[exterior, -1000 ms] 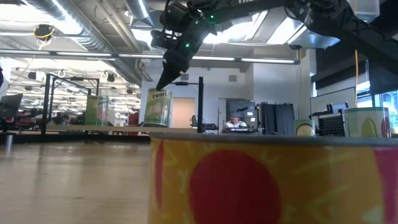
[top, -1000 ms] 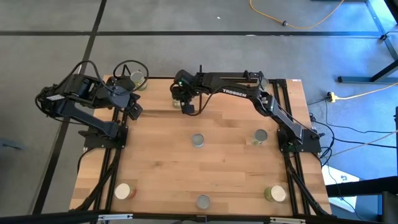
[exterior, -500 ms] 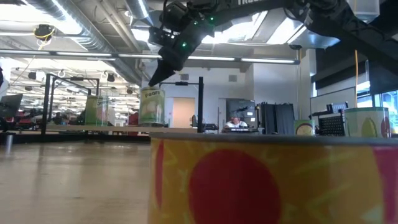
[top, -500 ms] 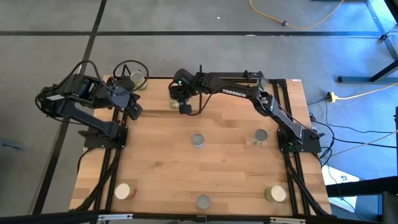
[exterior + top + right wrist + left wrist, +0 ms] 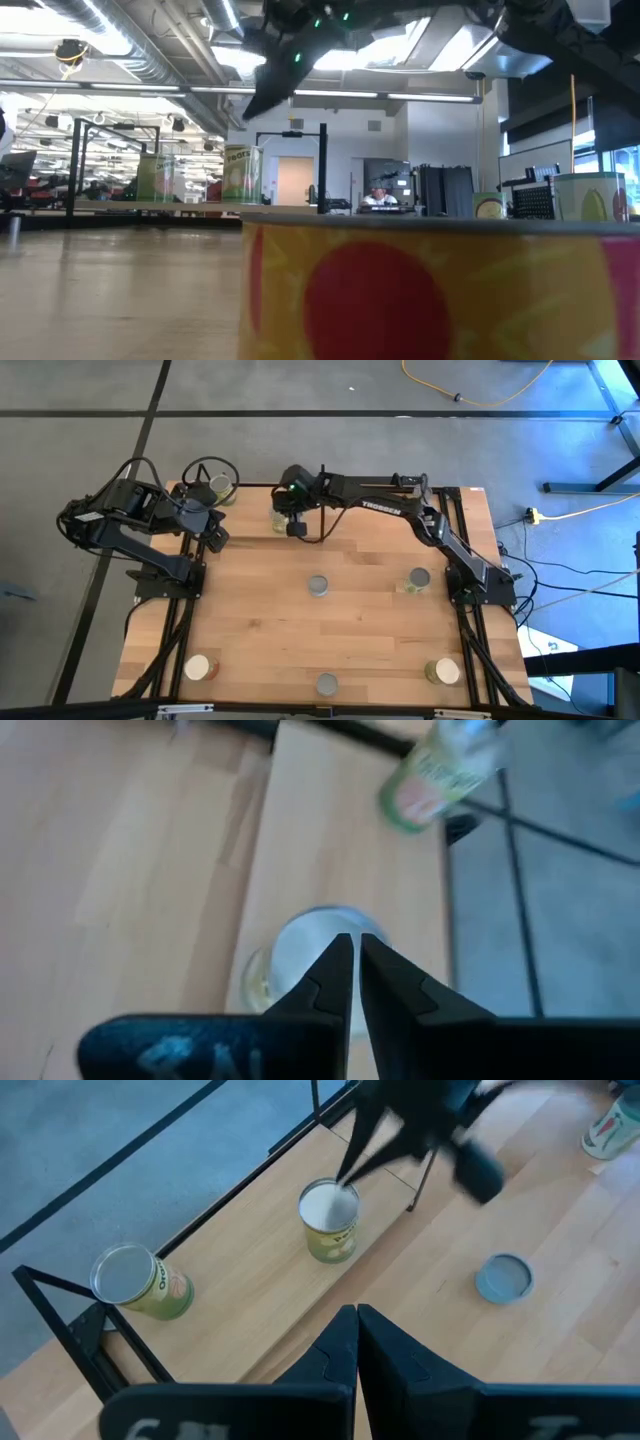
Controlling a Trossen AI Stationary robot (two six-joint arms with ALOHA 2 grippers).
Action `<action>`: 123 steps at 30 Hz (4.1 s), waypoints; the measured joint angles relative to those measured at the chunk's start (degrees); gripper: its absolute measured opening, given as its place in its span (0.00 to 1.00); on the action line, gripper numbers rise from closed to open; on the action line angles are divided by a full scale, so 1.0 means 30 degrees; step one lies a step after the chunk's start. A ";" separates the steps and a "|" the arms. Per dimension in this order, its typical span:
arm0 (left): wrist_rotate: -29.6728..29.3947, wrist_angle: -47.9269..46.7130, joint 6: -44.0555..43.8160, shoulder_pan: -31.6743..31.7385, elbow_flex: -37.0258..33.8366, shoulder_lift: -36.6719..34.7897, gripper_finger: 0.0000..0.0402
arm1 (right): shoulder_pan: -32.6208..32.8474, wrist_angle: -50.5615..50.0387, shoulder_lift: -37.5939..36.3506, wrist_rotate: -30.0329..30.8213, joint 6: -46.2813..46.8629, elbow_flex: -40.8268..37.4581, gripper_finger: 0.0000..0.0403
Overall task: Pick and place cans onto a shelf
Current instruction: Put the canned pears can on the shelf
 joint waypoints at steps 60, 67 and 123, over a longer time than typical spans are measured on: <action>-0.1575 0.6200 0.7033 0.4362 -0.0007 1.6678 0.00 | 0.0705 -0.5873 -1.2636 0.3624 0.4087 0.0000 0.02; -0.1413 0.5419 0.7312 0.5535 -0.0007 1.6684 0.00 | 0.0705 -0.6070 -1.2629 0.3624 0.4060 0.0000 0.02; 0.5646 0.7319 1.2678 1.1300 0.1122 1.4265 0.00 | 0.0697 -0.6929 -1.2607 0.3622 0.4073 -0.0007 0.02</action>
